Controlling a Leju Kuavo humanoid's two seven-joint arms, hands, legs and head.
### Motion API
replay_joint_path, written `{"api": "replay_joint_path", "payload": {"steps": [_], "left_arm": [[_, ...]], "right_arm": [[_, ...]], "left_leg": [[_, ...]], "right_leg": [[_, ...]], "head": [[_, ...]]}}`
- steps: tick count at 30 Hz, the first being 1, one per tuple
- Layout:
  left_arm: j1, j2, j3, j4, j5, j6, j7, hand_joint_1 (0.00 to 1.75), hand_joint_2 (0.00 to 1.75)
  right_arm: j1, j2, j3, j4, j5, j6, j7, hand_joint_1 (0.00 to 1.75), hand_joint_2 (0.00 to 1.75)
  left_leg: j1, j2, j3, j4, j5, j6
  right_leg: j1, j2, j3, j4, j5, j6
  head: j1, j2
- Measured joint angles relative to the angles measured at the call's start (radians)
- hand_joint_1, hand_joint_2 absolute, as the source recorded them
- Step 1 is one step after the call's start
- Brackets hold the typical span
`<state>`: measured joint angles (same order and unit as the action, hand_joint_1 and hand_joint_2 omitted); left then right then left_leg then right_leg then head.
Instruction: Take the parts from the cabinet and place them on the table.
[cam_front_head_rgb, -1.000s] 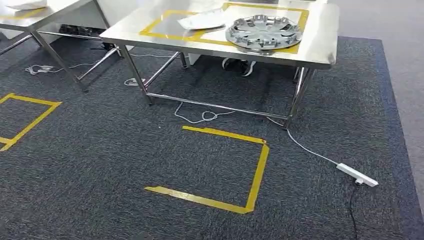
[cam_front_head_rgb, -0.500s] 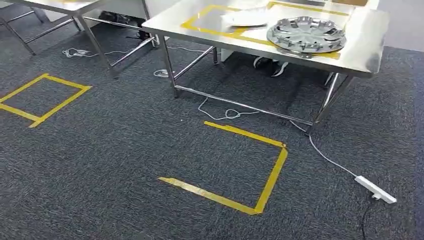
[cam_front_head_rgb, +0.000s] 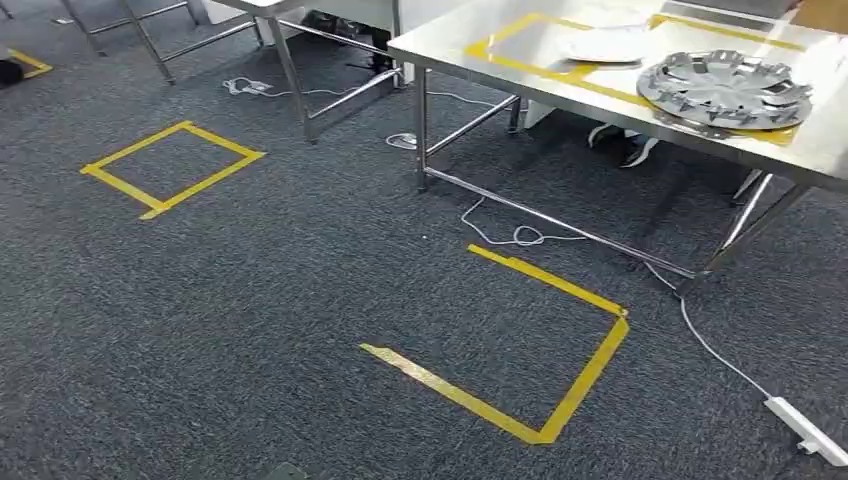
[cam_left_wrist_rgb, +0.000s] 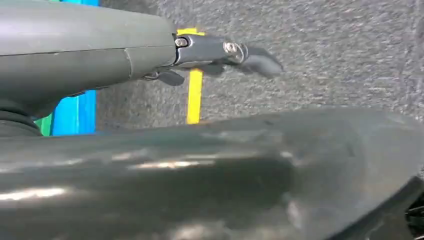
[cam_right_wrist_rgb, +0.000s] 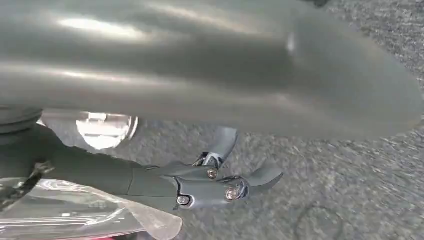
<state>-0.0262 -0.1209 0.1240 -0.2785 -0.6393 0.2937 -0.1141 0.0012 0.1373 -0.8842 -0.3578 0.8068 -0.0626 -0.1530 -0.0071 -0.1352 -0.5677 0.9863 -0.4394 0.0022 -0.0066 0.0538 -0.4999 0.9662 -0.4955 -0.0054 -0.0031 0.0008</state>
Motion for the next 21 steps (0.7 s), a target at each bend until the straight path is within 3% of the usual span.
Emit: {"api": "replay_joint_path", "payload": {"steps": [1,2,3,5,6,7,9,10,11,12,13,15,16,17,18,19,20,21], "left_arm": [[0.002,0.002,0.000,0.000,0.001,0.000,0.000,0.00,0.00],[0.000,0.002,0.000,0.000,0.001,0.000,-0.001,0.00,0.00],[-0.003,0.002,0.000,0.000,0.003,0.000,-0.001,0.00,0.00],[-0.006,0.002,0.000,0.000,0.006,0.000,-0.001,0.00,0.00],[-0.004,0.002,0.000,0.000,0.006,0.000,-0.001,0.00,0.00],[0.000,0.003,0.000,0.000,0.006,0.000,-0.001,0.00,0.00],[0.001,0.005,0.000,0.000,0.007,0.000,-0.001,0.00,0.00],[-0.001,0.005,0.000,0.000,0.007,0.000,-0.001,0.00,0.00],[-0.005,0.000,0.000,0.000,0.007,0.000,-0.001,0.00,0.00],[-0.008,0.002,0.000,0.000,0.008,0.000,-0.002,0.00,0.00],[-0.007,0.002,0.000,0.000,0.008,0.000,-0.002,0.00,0.00],[-0.003,0.002,0.000,0.001,0.008,0.000,-0.002,0.00,0.00],[-0.002,0.003,0.000,0.001,0.008,0.000,-0.002,0.00,0.00],[-0.003,0.004,0.000,0.001,0.008,0.000,-0.002,0.00,0.00],[-0.006,0.003,0.000,0.001,0.008,0.000,-0.002,0.00,0.00],[-0.009,0.003,0.000,0.001,0.008,-0.001,-0.002,0.00,0.00],[-0.010,0.002,0.000,0.001,0.008,-0.001,-0.002,0.00,0.00],[-0.009,0.002,0.000,0.001,0.008,-0.002,-0.002,0.00,0.00]], "right_arm": [[-0.002,-0.001,0.003,0.003,0.001,-0.002,0.000,0.00,0.00],[-0.001,-0.001,0.004,0.005,0.002,-0.005,-0.002,0.00,0.00],[0.002,-0.002,0.005,0.007,0.003,-0.008,-0.003,0.00,0.00],[0.002,-0.002,0.008,0.014,0.003,-0.012,-0.003,0.00,0.00],[0.001,-0.002,0.008,0.016,0.004,-0.013,-0.003,0.00,0.00],[0.000,-0.002,0.009,0.019,0.004,-0.013,-0.003,0.00,0.00],[-0.002,-0.002,0.011,0.024,0.005,-0.014,-0.003,0.00,0.00],[-0.002,-0.002,0.013,0.024,0.005,-0.014,-0.003,0.00,0.00],[-0.003,-0.008,0.013,0.024,0.005,-0.016,-0.003,0.00,0.00],[-0.004,-0.009,0.014,0.026,0.005,-0.016,-0.003,0.00,0.00],[-0.007,-0.009,0.016,0.027,0.006,-0.016,-0.004,0.00,0.00],[-0.013,-0.009,0.018,0.027,0.006,-0.016,-0.004,0.00,0.00],[-0.015,-0.009,0.019,0.028,0.006,-0.016,-0.004,0.00,0.00],[-0.016,-0.009,0.020,0.028,0.006,-0.017,-0.005,0.00,0.00],[-0.015,-0.009,0.022,0.030,0.006,-0.016,-0.005,0.00,0.00],[-0.013,-0.009,0.022,0.033,0.006,-0.016,-0.005,0.00,0.00],[-0.011,-0.009,0.022,0.035,0.006,-0.016,-0.005,0.00,0.00],[-0.009,-0.009,0.023,0.037,0.006,-0.016,-0.004,0.00,0.00]], "left_leg": [[0.000,0.042,-0.006,0.016,-0.013,0.001],[0.000,0.083,-0.025,0.057,-0.048,-0.005],[0.004,0.107,-0.058,0.125,-0.089,-0.013],[0.016,0.125,-0.134,0.285,-0.157,-0.029],[0.021,0.128,-0.145,0.310,-0.156,-0.034],[0.026,0.130,-0.131,0.288,-0.132,-0.040],[0.033,0.150,-0.049,0.133,-0.045,-0.049],[0.034,0.182,0.000,0.042,-0.008,-0.053],[0.023,0.220,0.014,0.012,-0.025,-0.053],[0.027,0.198,0.011,0.012,-0.022,-0.032],[0.026,0.191,0.010,0.014,-0.027,-0.022],[0.020,0.172,0.007,0.015,-0.027,-0.006],[0.025,0.161,0.009,0.011,-0.024,0.004],[0.024,0.155,0.008,0.012,-0.023,0.011],[0.023,0.144,0.007,0.012,-0.024,0.017],[0.019,0.132,0.006,0.012,-0.024,0.022],[0.015,0.117,0.006,0.012,-0.024,0.024],[0.012,0.103,0.007,0.012,-0.025,0.025]], "right_leg": [[-0.005,-0.018,0.006,-0.009,0.008,-0.001],[-0.006,-0.028,0.008,-0.015,0.009,-0.006],[-0.006,-0.045,0.008,-0.015,0.008,-0.006],[-0.005,-0.080,0.008,-0.014,0.004,-0.004],[-0.007,-0.093,0.009,-0.014,0.002,-0.002],[-0.009,-0.106,0.011,-0.014,0.000,0.002],[-0.017,-0.130,0.020,-0.012,-0.008,0.014],[-0.019,-0.142,0.025,-0.008,-0.015,0.024],[-0.010,-0.149,0.017,-0.002,-0.024,0.034],[-0.008,-0.158,0.017,0.001,-0.030,0.041],[-0.007,-0.166,0.021,-0.001,-0.031,0.044],[-0.013,-0.183,0.043,-0.008,-0.033,0.054],[-0.019,-0.154,0.032,-0.001,-0.046,0.064],[-0.020,-0.104,0.019,0.035,-0.075,0.062],[-0.018,-0.075,-0.014,0.108,-0.117,0.059],[-0.017,-0.061,-0.066,0.214,-0.163,0.057],[-0.016,-0.057,-0.114,0.305,-0.191,0.055],[-0.014,-0.056,-0.146,0.351,-0.194,0.051]], "head": [[0.002,0.000],[-0.008,0.000],[-0.011,0.000],[-0.011,0.000],[-0.012,0.000],[-0.012,0.000],[-0.011,0.000],[-0.012,0.000],[-0.020,0.000],[-0.018,0.000],[-0.010,0.000],[-0.011,0.000],[-0.010,0.000],[-0.007,0.000],[-0.006,0.000],[-0.004,0.000],[-0.003,0.000],[-0.005,0.000]]}}
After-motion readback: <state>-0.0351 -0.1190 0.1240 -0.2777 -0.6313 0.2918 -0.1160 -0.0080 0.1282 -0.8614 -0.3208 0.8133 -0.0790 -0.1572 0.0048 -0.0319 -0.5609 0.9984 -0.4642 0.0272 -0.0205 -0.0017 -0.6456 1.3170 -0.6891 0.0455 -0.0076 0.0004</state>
